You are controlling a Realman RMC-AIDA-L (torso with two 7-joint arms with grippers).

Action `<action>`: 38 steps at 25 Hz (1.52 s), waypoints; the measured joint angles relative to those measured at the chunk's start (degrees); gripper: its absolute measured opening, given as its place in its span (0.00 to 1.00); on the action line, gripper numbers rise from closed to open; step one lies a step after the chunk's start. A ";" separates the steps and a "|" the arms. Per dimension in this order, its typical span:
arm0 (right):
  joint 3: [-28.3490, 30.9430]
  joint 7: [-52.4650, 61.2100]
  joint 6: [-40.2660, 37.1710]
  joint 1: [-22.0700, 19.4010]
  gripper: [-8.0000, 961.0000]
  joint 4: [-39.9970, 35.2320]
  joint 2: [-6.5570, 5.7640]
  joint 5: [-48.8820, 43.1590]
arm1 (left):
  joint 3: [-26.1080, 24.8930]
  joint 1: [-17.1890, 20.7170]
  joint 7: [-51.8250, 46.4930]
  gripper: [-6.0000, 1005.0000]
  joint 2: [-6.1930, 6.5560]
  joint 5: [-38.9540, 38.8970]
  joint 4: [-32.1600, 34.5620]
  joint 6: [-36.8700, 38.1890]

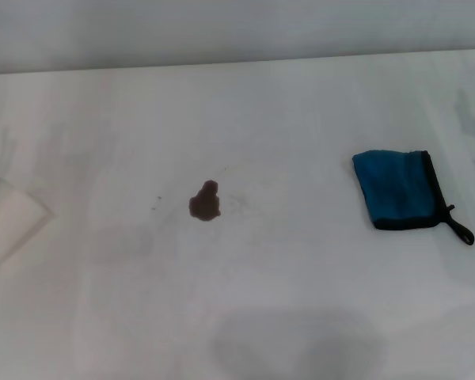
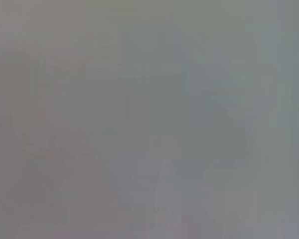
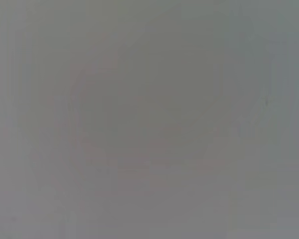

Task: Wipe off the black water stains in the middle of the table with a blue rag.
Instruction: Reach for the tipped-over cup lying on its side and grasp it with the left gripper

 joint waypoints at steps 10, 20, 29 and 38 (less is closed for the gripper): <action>0.00 0.00 -0.19 0.01 0.64 -0.07 -0.10 0.00 | -0.13 0.01 -0.13 0.82 -0.02 -0.02 0.67 0.00; 0.00 0.00 -0.24 -0.07 0.64 -0.12 -0.10 0.03 | -0.10 0.11 -0.26 0.82 -0.02 -0.11 0.69 0.00; -0.06 0.00 -0.26 -0.07 0.64 -0.12 -0.10 0.00 | 0.32 0.63 -0.39 0.82 -0.02 0.07 1.37 0.12; -0.42 0.00 -0.20 -0.25 0.64 0.11 -0.01 -0.26 | 4.90 1.63 -15.57 0.82 0.65 8.97 -2.57 -0.36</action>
